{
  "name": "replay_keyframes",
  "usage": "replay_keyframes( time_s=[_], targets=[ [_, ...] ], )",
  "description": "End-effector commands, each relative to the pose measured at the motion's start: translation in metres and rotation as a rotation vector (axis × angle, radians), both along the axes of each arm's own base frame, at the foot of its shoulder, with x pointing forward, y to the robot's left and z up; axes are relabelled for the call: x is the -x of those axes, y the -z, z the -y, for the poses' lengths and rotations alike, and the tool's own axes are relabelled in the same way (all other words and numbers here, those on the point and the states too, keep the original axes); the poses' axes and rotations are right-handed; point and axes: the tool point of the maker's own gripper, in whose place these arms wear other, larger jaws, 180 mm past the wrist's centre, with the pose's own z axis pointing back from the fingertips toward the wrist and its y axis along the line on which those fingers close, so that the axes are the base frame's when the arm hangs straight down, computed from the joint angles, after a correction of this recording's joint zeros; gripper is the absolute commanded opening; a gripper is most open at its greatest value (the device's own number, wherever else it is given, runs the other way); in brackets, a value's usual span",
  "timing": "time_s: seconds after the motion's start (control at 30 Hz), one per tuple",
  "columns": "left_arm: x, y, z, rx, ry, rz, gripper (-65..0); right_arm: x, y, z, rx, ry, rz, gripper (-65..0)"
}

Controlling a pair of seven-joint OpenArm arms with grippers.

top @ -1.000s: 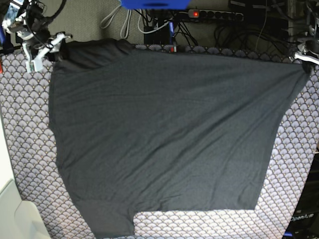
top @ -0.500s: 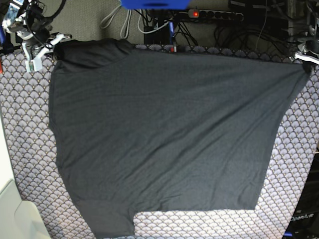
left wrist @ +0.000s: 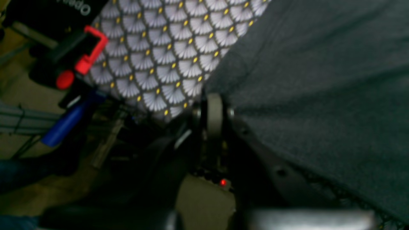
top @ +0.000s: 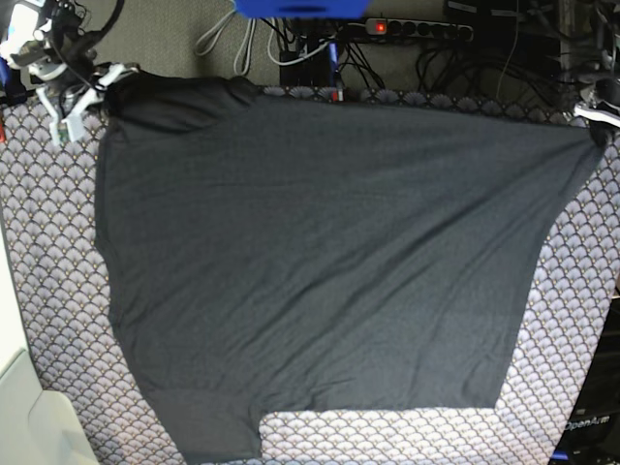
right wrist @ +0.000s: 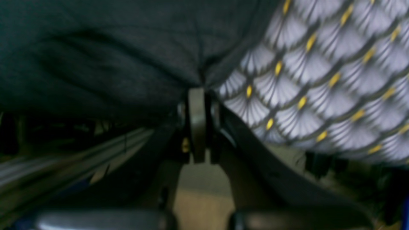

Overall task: Fold the T-shirt properly
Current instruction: 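Carry both held corners over the shirt toward the hem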

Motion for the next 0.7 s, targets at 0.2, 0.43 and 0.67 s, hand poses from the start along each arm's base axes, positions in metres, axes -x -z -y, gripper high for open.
replay_keyframes(
  time_s=[0.2,0.43,0.67],
  targets=[
    [-0.012,-0.023,-0.003,-0.052,0.016,0.063,-64.3,-0.020,-0.029,0.000,0.037,-0.031,0.101,-63.5],
    [-0.037,-0.041,-0.006,-0.064,0.015,0.137,-64.3,-0.038,-0.047,0.017,0.090,-0.031,0.156,-63.5],
    [-0.058,-0.056,-0.008,-0.066,0.009,0.207,-64.3,-0.064,-0.067,0.028,0.130,-0.048,0.223,-63.5]
  ],
)
